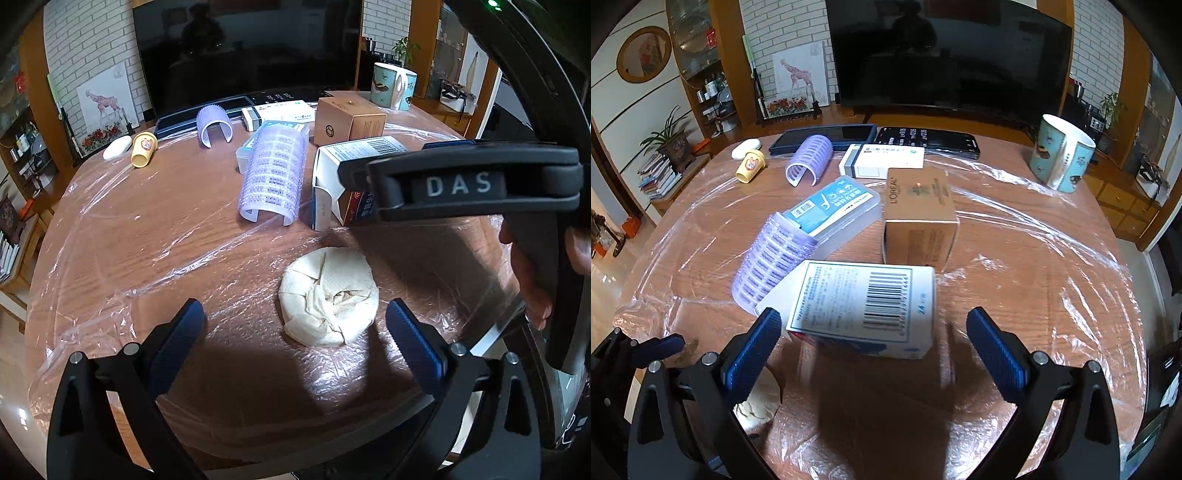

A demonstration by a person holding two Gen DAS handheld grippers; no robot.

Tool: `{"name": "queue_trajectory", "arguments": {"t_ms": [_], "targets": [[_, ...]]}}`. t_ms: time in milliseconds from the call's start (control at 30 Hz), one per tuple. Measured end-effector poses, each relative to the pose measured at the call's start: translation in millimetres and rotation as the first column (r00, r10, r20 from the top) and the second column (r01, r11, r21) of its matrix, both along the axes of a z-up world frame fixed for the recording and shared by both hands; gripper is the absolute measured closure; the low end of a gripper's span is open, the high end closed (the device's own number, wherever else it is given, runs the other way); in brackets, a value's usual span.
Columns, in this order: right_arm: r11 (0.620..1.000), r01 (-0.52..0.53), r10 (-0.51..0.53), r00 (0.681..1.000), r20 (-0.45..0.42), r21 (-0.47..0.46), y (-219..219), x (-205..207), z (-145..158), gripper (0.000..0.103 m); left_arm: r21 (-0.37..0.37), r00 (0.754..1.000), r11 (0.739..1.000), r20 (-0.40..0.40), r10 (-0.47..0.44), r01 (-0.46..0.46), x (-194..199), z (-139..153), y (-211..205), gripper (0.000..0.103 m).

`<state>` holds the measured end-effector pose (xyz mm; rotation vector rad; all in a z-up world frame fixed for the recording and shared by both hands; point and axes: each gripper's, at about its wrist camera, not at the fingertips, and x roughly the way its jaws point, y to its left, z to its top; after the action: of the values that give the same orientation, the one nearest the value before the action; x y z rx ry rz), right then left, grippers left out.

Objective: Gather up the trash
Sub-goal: 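Grasp the white medicine box with the right tool while the left tool grasps the paper ball, then carry the medicine box and paper ball over the black trash bin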

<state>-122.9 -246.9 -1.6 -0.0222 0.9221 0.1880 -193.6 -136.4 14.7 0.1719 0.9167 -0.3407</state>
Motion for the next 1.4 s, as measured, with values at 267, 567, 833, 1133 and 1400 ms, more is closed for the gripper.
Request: {"name": "queue_trajectory", "arguments": {"t_ms": [267,567,833,1133,1400], "targets": [[1.000,0.009,-0.009,0.999,-0.031,-0.001,4.2,9.5,-11.2,0.004,-0.018,1.000,1.000,-0.005,-0.018,0.017,4.0,-2.3,1.0,0.004],[1.000,0.009,-0.009,0.999,-0.051,0.004,5.1,13.2,-20.6,0.015,-0.008,0.999,0.999,-0.018,-0.042,0.042,6.6,-7.7,-4.0,0.017],[0.998,0.027,-0.024,0.998,-0.056,0.051,-3.5,12.1,-22.0,0.022,0.005,0.998,0.998,-0.016,-0.064,0.064,7.9,-9.3,-8.2,0.035],[0.994,0.051,-0.048,0.998,-0.032,0.095,-22.2,-6.0,-10.8,0.023,-0.025,0.999,0.999,-0.017,-0.047,0.047,9.3,-5.5,-4.6,0.052],[0.993,0.053,-0.052,0.999,-0.011,0.103,-33.6,-29.5,-1.2,0.023,-0.021,1.000,1.000,0.004,-0.021,0.021,5.4,3.6,-1.4,0.052]]}}
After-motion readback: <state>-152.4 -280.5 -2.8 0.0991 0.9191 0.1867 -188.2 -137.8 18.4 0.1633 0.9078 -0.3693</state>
